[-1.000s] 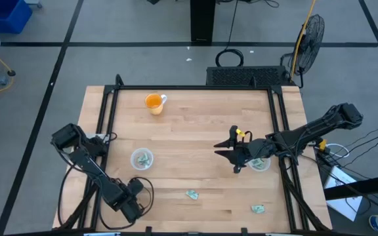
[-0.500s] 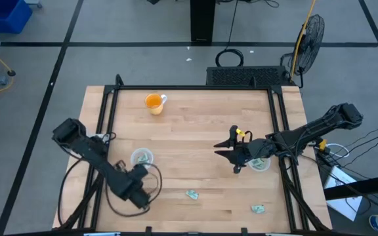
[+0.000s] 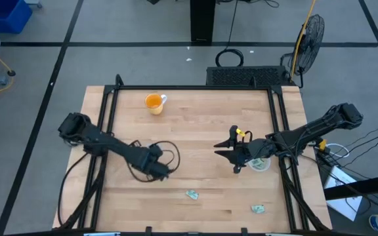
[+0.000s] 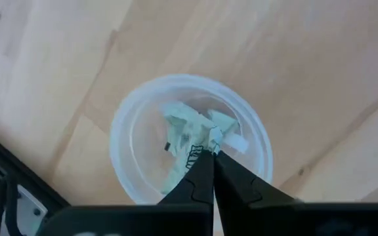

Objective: Pick and place items into bin
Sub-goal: Put the stevia packet into the left transparent bin

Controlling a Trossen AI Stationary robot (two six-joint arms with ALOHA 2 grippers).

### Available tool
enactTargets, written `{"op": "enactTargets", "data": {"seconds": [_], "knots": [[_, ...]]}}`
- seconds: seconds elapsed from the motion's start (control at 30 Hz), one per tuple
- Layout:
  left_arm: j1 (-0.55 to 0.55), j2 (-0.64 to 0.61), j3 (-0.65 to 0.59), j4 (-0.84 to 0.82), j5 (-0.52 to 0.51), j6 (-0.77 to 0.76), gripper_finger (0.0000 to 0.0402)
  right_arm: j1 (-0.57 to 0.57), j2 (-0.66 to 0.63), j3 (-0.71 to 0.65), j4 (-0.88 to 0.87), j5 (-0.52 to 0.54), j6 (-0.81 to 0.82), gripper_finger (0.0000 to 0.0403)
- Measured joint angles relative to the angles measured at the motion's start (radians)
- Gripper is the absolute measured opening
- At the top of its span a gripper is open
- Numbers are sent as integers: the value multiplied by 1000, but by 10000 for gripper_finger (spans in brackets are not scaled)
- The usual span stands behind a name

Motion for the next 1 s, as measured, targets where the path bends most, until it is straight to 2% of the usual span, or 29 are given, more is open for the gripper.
{"op": "enactTargets", "data": {"seconds": [0.17,0.33,0.57,0.87,1.0], "knots": [[50,0,0,3,13,-75,18,0,0,0,0,0,38,100],[67,0,0,4,62,-77,39,0,0,0,0,0,80,100],[64,0,-7,19,61,-102,29,1,0,0,-9,0,165,100],[64,1,-123,123,80,-101,4,3,0,0,-31,0,226,100],[65,1,-124,127,79,-91,18,10,0,0,-30,0,234,100]]}}
